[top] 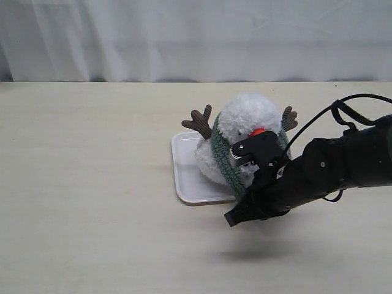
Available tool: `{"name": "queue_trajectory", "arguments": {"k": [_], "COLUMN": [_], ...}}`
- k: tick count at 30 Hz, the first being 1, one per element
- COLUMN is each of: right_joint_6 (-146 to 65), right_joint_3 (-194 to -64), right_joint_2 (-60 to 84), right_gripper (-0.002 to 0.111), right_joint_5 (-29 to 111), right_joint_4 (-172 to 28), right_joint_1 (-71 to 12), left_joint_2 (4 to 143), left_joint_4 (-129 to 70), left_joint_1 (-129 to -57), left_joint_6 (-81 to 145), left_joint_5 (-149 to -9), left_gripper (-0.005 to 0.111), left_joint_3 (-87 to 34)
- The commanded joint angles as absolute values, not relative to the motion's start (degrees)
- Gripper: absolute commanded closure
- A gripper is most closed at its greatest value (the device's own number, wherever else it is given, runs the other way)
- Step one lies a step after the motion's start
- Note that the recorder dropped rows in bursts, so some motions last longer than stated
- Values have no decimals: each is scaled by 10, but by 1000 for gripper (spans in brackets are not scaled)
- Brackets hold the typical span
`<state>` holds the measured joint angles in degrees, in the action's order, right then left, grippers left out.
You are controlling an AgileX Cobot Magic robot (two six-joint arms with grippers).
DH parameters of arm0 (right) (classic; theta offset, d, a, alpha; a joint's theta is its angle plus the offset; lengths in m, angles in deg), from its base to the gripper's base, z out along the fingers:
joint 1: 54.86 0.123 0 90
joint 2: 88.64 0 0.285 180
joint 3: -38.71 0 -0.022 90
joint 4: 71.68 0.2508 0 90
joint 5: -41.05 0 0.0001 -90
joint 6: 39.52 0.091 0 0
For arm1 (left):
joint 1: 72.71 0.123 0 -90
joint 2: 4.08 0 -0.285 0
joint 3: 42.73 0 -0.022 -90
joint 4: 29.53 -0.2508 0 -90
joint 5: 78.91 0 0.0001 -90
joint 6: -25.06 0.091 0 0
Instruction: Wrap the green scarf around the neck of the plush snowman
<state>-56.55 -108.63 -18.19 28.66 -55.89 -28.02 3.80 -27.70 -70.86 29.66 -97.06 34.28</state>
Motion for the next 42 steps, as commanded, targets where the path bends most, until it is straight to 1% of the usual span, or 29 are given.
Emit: {"name": "queue_trajectory", "arguments": {"k": [1, 6, 10, 14, 17, 20, 23, 25, 30, 37, 42], "right_joint_6": [-600, -603, -603, -576, -513, -383, -285, -250, -247, -131, -123], "right_joint_3": [-1084, -1085, -1085, -1085, -1085, -1085, -1085, -1085, -1085, -1085, -1084], "right_joint_2": [-182, -173, -142, -105, -83, -72, -70, -73, -93, -98, -109], "right_gripper": [104, 104, 104, 104, 104, 104, 104, 104, 104, 104, 104], "right_joint_5": [268, 252, 241, 213, 183, 146, 124, 121, 116, 92, 97], "right_joint_4": [-561, -577, -584, -633, -717, -849, -933, -953, -975, -1070, -1075], "right_joint_1": [-280, -280, -280, -280, -280, -280, -280, -280, -280, -281, -281], "left_joint_2": [37, 37, 37, 37, 37, 37, 37, 37, 37, 37, 37], "left_joint_4": [-274, -274, -274, -274, -274, -274, -273, -273, -273, -273, -273], "left_joint_1": [-708, -708, -708, -708, -708, -708, -708, -708, -708, -708, -708], "left_joint_6": [295, 295, 295, 295, 295, 295, 295, 295, 295, 295, 295], "left_joint_5": [-966, -966, -966, -966, -966, -966, -966, -966, -966, -966, -966], "left_gripper": [107, 107, 107, 107, 107, 107, 107, 107, 107, 107, 107], "left_joint_3": [345, 345, 345, 345, 345, 345, 345, 345, 345, 345, 345]}}
